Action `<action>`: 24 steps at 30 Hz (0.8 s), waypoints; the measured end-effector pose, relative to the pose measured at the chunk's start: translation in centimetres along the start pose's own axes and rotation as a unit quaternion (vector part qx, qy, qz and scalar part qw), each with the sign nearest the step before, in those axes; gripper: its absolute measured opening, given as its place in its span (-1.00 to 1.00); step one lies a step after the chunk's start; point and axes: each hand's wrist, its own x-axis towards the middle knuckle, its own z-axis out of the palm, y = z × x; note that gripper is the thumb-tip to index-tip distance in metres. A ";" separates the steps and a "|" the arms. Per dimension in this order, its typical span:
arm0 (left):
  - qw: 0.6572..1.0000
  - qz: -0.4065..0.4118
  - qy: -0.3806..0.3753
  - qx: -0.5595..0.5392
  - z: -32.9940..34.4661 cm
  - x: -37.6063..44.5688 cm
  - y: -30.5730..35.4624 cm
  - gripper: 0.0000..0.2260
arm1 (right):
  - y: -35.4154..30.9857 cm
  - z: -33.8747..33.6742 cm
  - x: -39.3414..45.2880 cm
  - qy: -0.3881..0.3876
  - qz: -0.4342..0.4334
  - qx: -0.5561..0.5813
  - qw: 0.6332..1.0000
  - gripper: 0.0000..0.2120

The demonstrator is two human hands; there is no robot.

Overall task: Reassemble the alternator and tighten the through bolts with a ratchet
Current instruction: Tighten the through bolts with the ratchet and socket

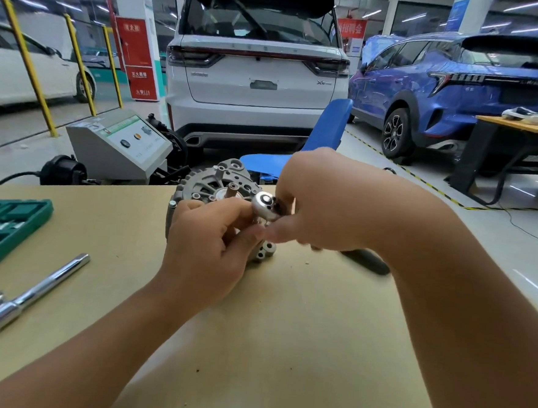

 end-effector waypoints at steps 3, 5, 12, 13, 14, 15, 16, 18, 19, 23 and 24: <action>1.000 0.007 0.028 -0.008 0.3 -0.2 0.4 -0.91 | -0.3 0.1 0.1 -0.010 -0.018 0.001 1.000 -0.65; 0.999 -0.015 0.029 -0.004 0.4 -0.1 0.3 -0.80 | -0.5 0.4 0.3 0.036 -0.013 -0.030 0.999 -0.80; 1.000 0.004 -0.001 0.029 0.1 -0.6 -0.2 -0.77 | -0.9 0.3 0.2 0.032 -0.037 -0.020 0.999 -0.80; 1.000 0.002 0.000 0.026 0.0 -0.6 -0.3 -0.72 | -1.2 0.4 0.3 0.047 -0.044 -0.027 0.998 -0.80; 1.000 0.003 0.004 0.022 -0.1 -0.5 -0.2 -0.74 | -1.2 0.4 0.2 0.054 -0.040 -0.018 0.998 -0.78; 1.000 0.003 0.011 0.020 0.0 -0.4 0.0 -0.80 | -1.2 0.2 0.2 0.049 -0.031 0.007 0.998 -0.74; 1.000 -0.001 0.020 0.023 0.1 -0.3 0.2 -0.83 | -1.0 0.1 0.1 0.045 -0.021 0.031 0.998 -0.69; 0.999 -0.004 0.032 0.029 0.3 -0.4 0.5 -0.83 | -0.7 0.1 0.1 0.032 -0.017 0.014 0.999 -0.66; 0.999 0.000 0.033 0.034 0.4 -0.5 0.4 -0.84 | -0.6 0.3 0.2 0.032 -0.018 -0.013 0.999 -0.74; 0.999 0.001 0.015 0.028 0.2 -0.3 0.0 -0.77 | -0.7 0.7 0.5 0.068 0.000 -0.034 0.997 -0.82; 1.000 0.004 0.012 0.025 0.1 -0.3 0.1 -0.78 | -0.7 0.7 0.5 0.054 -0.003 -0.024 0.998 -0.72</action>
